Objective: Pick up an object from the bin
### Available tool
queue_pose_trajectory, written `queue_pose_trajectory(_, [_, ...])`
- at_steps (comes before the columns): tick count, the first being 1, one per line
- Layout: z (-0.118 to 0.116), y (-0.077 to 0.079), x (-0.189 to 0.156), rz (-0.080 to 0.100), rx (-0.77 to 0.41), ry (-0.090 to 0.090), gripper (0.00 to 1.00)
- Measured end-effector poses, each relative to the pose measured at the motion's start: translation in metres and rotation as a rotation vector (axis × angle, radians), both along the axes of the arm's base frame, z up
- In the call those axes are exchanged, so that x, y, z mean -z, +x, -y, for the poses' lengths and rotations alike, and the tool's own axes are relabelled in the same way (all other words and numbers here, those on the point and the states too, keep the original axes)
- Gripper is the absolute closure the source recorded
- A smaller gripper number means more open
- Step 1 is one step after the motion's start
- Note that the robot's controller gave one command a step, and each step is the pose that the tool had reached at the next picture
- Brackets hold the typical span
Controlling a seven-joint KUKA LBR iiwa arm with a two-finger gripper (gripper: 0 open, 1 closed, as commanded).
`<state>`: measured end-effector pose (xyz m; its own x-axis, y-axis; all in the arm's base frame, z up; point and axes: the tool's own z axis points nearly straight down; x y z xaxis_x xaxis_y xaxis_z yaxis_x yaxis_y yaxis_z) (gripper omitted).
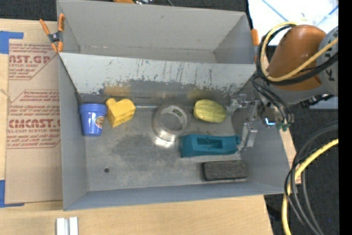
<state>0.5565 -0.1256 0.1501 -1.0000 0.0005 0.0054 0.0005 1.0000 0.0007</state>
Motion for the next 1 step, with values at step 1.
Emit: queue_pose_trajectory(1, [-0.0005,0.0020,-0.0038,0.007,-0.002,-0.001,0.00])
